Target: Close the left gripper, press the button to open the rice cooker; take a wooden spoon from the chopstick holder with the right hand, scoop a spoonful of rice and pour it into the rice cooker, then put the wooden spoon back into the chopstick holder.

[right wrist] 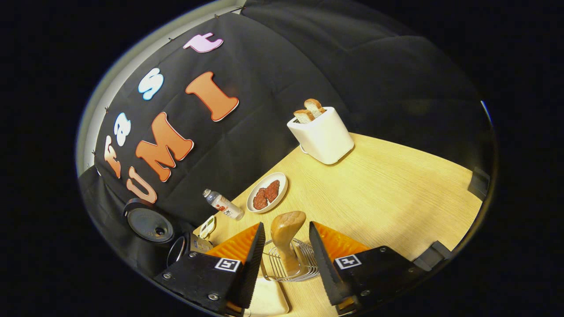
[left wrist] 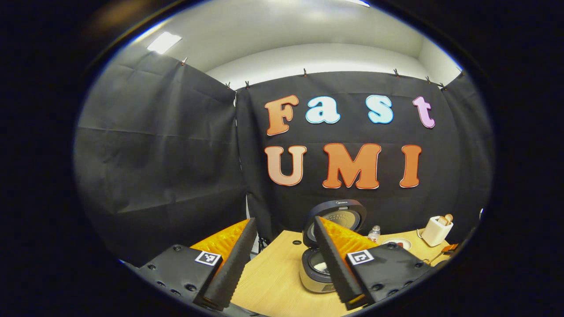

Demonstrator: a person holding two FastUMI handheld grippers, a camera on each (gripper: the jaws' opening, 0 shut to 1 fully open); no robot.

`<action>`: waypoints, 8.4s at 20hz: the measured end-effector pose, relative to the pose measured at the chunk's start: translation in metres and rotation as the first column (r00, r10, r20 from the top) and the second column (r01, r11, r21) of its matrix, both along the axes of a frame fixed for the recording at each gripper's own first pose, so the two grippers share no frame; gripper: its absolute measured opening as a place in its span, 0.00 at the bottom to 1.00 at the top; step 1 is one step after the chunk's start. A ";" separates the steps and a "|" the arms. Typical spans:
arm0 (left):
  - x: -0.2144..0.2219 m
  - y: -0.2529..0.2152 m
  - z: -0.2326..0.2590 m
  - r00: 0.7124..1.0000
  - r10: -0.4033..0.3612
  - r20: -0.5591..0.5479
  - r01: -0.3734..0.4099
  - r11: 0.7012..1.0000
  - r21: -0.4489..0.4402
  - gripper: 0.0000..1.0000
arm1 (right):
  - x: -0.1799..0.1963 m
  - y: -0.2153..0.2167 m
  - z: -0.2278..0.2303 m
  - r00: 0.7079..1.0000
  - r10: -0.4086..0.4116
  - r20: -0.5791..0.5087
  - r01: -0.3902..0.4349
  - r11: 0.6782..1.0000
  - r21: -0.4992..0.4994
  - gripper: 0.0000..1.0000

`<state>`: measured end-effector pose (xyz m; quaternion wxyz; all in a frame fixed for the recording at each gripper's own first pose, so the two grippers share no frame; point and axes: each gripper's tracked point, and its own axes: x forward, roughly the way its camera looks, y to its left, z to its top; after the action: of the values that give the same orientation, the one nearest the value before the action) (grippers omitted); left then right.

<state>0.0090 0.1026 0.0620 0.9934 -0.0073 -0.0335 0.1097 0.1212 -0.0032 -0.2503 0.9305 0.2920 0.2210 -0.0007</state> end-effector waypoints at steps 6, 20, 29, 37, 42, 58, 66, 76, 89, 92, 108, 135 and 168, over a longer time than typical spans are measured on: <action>0.004 -0.006 -0.012 0.999 0.009 -0.032 -0.010 1.000 -0.029 0.98 | 0.004 0.004 0.002 1.000 0.030 -0.006 -0.030 0.997 0.067 0.30; 0.041 0.018 -0.022 0.996 -0.082 -0.032 0.080 0.995 -0.052 0.98 | -0.020 0.031 0.099 0.992 0.011 0.125 0.000 0.996 -0.089 0.16; 0.086 0.065 -0.015 0.982 -0.190 -0.012 0.189 0.980 -0.056 0.98 | -0.078 0.119 0.160 0.968 0.020 0.250 0.024 0.985 -0.172 0.16; 0.102 0.095 -0.017 0.976 -0.215 -0.014 0.215 0.977 -0.011 1.00 | -0.097 0.186 0.105 0.977 0.074 0.200 0.009 0.924 -0.382 0.16; 0.099 0.105 -0.019 0.979 -0.204 -0.026 0.204 0.979 -0.006 1.00 | -0.082 0.207 0.066 0.979 0.132 0.156 -0.032 0.854 -0.519 0.16; 0.088 0.126 -0.032 0.984 -0.162 -0.074 0.164 0.986 0.010 1.00 | -0.077 0.229 0.000 0.992 0.090 0.088 -0.051 0.928 -0.370 0.16; 0.100 0.114 -0.027 0.977 -0.203 -0.066 0.203 0.979 -0.009 0.97 | -0.093 0.250 -0.008 0.993 0.105 0.047 -0.093 0.971 -0.222 0.16; 0.104 0.103 -0.031 0.971 -0.229 -0.068 0.228 0.973 -0.021 1.00 | -0.105 0.223 -0.017 0.999 -0.043 -0.033 0.050 0.970 0.237 0.16; 0.104 0.084 -0.027 0.965 -0.257 -0.054 0.256 0.966 -0.021 0.98 | -0.123 0.157 -0.010 0.978 -0.180 -0.104 0.208 0.846 0.490 0.16; 0.102 0.083 -0.028 0.964 -0.261 -0.055 0.260 0.965 -0.035 1.00 | -0.123 0.149 0.003 0.976 -0.198 -0.095 0.218 0.819 0.531 0.16; 0.103 0.082 -0.020 0.965 -0.262 -0.024 0.262 0.965 -0.019 0.98 | -0.113 0.163 0.060 0.978 -0.195 -0.072 0.195 0.736 0.648 0.16; 0.118 0.103 -0.047 0.971 -0.225 -0.077 0.221 0.974 -0.053 0.98 | 0.008 0.319 0.140 1.000 0.030 -0.002 -0.022 0.757 0.653 0.16; 0.139 0.128 -0.048 0.979 -0.182 -0.095 0.181 0.983 -0.022 0.98 | 0.030 0.368 0.170 0.968 0.154 0.199 -0.207 0.937 0.280 0.15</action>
<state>0.1480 0.2311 0.0139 0.9996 -0.0115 0.0159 0.0191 0.1512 0.3649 -0.0799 0.8874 0.4066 0.1627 0.1438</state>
